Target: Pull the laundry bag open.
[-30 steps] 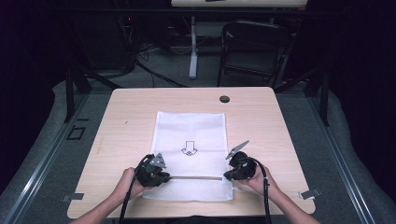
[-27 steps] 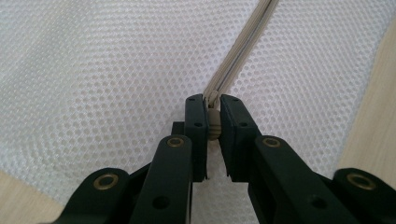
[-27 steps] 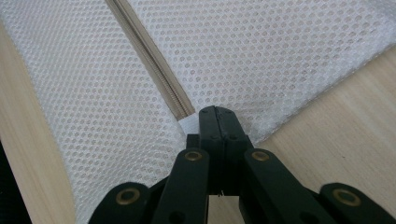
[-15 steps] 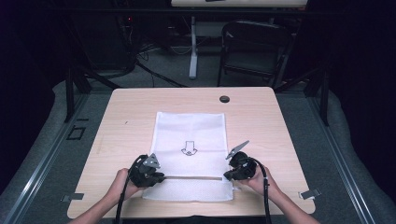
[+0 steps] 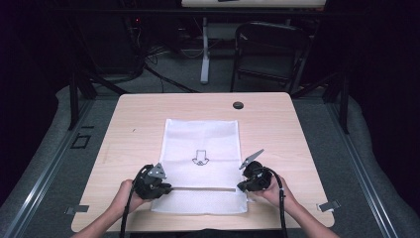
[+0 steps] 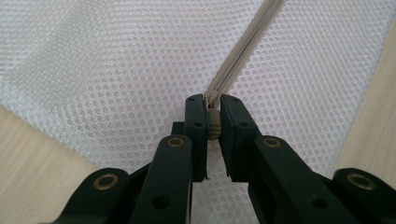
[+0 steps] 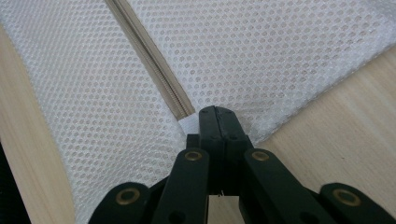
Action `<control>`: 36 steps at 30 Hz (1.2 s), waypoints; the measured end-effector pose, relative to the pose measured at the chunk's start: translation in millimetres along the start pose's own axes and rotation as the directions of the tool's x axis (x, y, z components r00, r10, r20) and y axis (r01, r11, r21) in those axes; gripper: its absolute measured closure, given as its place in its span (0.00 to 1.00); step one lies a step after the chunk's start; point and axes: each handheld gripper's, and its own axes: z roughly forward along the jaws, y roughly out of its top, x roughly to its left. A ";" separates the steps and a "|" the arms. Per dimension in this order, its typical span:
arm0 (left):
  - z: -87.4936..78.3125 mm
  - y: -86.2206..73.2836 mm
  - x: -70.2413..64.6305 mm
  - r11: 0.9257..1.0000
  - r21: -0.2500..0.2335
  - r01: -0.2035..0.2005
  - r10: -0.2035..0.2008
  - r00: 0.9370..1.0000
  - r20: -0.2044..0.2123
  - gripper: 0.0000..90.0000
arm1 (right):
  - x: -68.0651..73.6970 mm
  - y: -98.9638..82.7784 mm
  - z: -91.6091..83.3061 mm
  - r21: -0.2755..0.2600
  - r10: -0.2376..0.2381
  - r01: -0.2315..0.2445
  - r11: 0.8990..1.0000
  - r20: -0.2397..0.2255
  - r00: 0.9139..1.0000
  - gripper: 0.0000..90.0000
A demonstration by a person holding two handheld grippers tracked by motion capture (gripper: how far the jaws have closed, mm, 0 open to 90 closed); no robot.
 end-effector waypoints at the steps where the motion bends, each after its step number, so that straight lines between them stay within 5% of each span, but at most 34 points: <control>1: -0.3 0.0 -0.2 1.000 0.000 -0.001 0.001 1.000 -0.002 0.92 | -0.1 0.0 0.2 -0.002 0.002 -0.002 1.000 -0.001 1.000 1.00; 36: -20.6 -23.9 9.5 0.999 -0.001 0.038 -0.038 0.999 -0.035 0.92 | 1.2 0.9 0.4 0.003 0.002 -0.002 1.000 0.007 1.000 1.00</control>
